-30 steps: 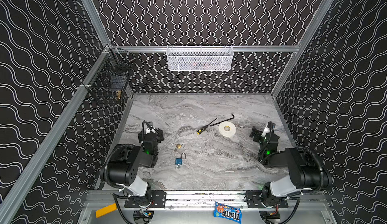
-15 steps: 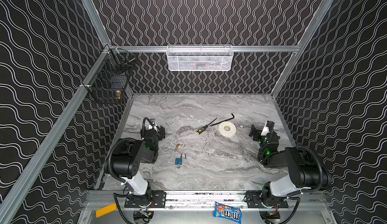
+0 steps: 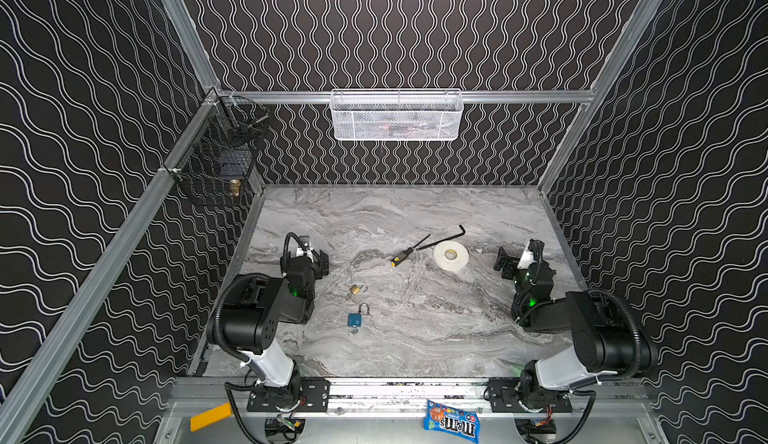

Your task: Unlock with the key

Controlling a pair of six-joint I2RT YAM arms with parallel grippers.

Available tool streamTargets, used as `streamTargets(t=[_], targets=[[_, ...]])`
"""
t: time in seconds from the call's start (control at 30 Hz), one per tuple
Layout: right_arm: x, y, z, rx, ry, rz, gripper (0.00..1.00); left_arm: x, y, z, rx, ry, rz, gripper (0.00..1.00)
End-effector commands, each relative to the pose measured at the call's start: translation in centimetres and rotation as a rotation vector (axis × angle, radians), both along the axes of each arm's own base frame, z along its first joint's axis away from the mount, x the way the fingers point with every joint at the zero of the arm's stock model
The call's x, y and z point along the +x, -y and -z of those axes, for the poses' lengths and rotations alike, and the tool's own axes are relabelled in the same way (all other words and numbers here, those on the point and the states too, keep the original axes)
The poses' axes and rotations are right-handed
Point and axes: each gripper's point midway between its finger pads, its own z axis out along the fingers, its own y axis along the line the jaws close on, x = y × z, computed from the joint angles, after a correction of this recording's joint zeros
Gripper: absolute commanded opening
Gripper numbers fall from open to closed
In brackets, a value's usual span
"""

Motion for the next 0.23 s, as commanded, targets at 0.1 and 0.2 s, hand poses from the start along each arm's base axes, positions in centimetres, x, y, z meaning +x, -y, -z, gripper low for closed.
streamTargets(t=[0.1,0.2], targets=[[0.52,-0.08,-1.35,-0.013,0.052,-0.008,0.99,0.34,0.13,-0.67,0.009,0.025,0.009,0.99],[0.31,-0.11,-1.44,-0.013,0.058,-0.008,0.99,0.28,0.12,-0.61,0.009,0.023,0.009,0.99]])
